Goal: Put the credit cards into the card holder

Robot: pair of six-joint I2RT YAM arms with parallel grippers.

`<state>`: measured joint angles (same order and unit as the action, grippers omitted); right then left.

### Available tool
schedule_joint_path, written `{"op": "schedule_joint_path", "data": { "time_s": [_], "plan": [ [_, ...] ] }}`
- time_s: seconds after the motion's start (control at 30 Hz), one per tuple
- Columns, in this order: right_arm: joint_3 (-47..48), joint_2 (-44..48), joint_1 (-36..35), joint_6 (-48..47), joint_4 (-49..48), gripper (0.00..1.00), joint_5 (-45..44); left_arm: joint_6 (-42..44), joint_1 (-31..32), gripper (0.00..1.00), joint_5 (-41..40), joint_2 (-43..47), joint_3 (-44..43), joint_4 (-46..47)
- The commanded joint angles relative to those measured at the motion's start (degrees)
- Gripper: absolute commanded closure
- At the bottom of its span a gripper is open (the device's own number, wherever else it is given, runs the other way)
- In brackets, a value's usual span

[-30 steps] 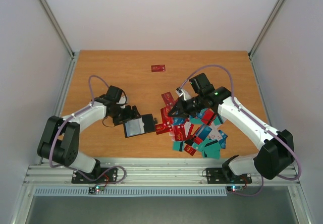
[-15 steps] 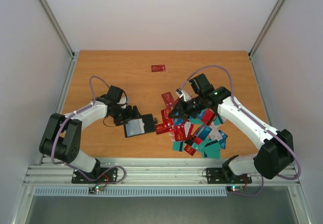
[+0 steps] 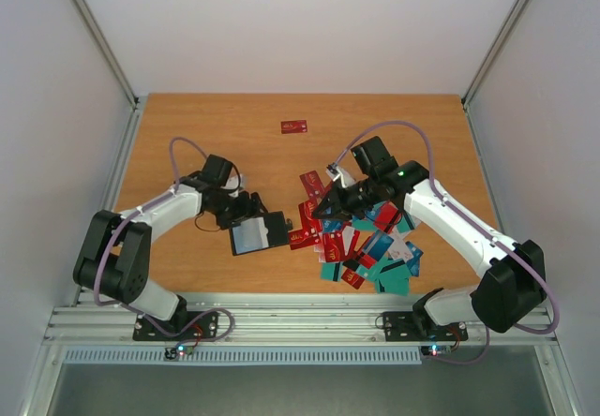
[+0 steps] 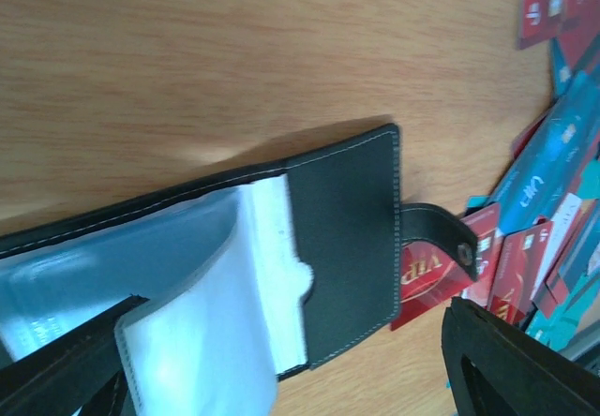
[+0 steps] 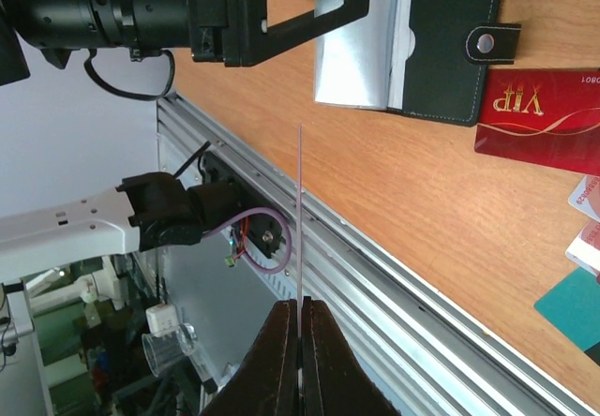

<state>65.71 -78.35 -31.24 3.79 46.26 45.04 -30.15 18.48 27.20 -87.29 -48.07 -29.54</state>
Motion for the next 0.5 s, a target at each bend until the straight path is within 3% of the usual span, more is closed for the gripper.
{"op": "schedule_joint_path", "data": {
  "time_s": [0.0,0.47],
  "plan": [
    [0.3,0.82,-0.31,-0.26,-0.84,0.99,0.87,-1.53,2.17,0.16,0.75,0.76,-3.3,0.88],
    [-1.52,-0.09,-0.24,0.56,-2.72,0.99,0.14,-5.59,8.08,0.19,2.07,-7.78,-9.82,4.13]
  ]
}}
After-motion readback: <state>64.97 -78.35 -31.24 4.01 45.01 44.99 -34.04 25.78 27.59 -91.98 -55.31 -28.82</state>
